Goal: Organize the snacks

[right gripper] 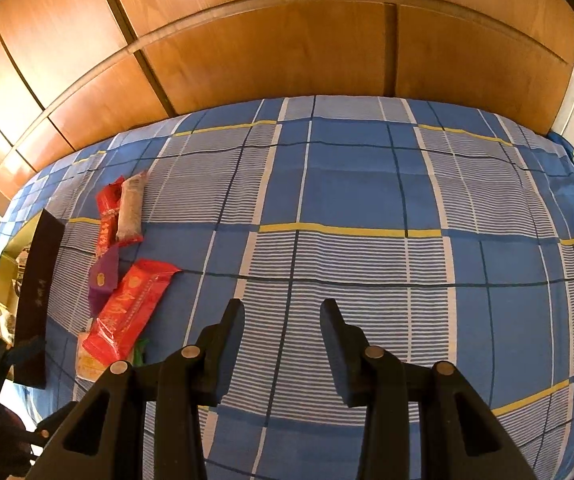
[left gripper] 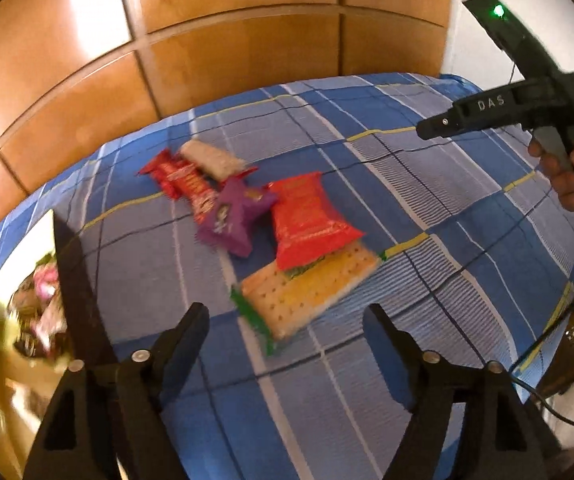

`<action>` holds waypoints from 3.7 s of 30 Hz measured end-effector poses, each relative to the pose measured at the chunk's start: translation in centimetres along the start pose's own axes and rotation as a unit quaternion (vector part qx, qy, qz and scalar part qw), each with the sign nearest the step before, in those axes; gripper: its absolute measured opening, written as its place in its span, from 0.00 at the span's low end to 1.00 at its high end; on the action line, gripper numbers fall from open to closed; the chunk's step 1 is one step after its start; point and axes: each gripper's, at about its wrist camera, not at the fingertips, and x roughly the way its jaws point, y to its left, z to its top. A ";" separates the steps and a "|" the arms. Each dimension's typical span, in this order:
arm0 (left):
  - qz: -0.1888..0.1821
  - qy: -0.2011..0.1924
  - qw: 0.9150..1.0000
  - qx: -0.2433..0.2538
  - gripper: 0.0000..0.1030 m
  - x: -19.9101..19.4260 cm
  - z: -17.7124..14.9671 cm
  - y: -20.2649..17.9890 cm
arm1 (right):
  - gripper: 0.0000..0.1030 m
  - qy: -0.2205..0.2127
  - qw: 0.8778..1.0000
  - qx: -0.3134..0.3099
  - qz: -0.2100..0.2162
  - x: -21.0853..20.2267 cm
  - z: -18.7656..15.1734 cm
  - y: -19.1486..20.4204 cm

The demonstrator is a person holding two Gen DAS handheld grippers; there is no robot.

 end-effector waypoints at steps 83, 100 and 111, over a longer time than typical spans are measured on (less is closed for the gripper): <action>-0.004 -0.009 0.996 -0.087 0.47 0.2 -6.7 0.0 | 0.47 0.075 0.992 -0.095 -0.016 3.6 -6.3 6.0; 0.014 -0.015 0.996 -0.089 0.46 -0.5 -6.2 -0.4 | 0.55 -0.029 0.994 -0.098 -0.033 3.5 -8.9 6.9; 0.029 -0.050 0.991 -0.119 0.46 -4.6 -4.6 0.8 | 0.50 -0.073 0.992 -0.095 -0.044 3.2 -9.3 7.1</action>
